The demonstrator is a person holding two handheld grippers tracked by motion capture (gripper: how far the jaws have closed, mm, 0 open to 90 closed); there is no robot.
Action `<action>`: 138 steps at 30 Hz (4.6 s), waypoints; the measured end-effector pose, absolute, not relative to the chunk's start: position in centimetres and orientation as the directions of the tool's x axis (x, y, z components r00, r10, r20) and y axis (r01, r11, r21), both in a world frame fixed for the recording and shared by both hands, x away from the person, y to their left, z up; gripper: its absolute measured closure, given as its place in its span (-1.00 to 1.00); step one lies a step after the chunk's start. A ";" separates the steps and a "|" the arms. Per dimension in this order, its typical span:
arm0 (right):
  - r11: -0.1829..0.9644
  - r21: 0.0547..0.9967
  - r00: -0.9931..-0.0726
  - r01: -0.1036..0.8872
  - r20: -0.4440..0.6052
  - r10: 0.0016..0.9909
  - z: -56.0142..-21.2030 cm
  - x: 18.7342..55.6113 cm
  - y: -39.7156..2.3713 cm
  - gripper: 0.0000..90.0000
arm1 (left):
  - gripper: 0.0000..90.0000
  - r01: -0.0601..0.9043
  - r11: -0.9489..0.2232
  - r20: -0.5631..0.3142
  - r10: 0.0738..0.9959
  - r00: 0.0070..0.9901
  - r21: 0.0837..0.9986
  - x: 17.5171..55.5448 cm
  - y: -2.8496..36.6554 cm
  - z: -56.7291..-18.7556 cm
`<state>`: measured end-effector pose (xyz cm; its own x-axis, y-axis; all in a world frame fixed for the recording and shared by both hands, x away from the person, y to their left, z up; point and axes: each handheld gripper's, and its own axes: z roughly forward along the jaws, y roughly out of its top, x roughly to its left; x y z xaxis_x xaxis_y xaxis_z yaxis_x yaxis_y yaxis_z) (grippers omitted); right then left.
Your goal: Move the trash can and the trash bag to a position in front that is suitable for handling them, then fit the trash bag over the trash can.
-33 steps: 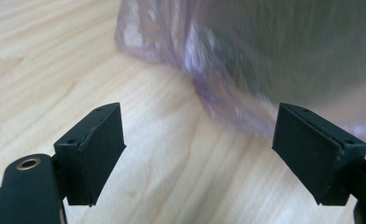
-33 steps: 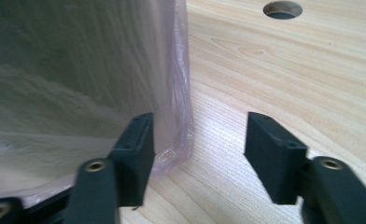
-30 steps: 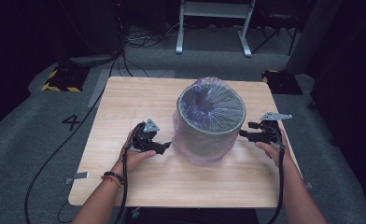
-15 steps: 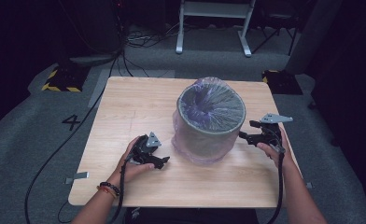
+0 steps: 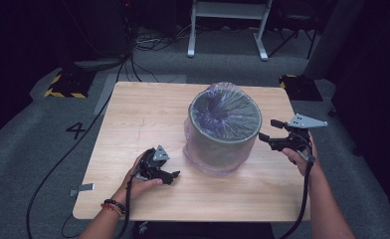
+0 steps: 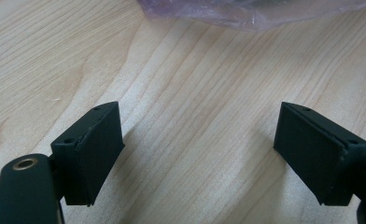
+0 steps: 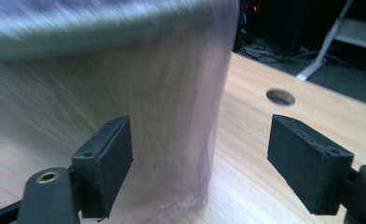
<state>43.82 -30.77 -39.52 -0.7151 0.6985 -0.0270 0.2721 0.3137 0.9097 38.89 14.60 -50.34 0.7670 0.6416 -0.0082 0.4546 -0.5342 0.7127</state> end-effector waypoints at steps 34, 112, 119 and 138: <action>0.297 0.945 -0.763 0.137 -0.090 0.640 -34.5 41.5 -30.9 -0.56 | -0.66 0.451 -0.536 -0.009 0.636 0.771 0.713 38.8 14.7 -50.4; 0.500 0.848 -0.832 0.177 -0.142 0.536 -30.7 45.8 -19.9 -0.61 | -0.67 0.446 -0.541 -0.009 0.629 0.778 0.713 38.8 14.7 -50.4; 0.524 0.829 -0.827 0.194 -0.150 0.542 -31.1 46.1 -19.4 -0.61 | -0.67 0.446 -0.541 -0.009 0.629 0.778 0.713 38.8 14.7 -50.4; 0.559 0.771 -0.813 0.305 -0.095 0.574 -32.5 47.5 -18.6 -0.56 | -0.67 0.446 -0.541 -0.009 0.629 0.778 0.713 38.8 14.7 -50.4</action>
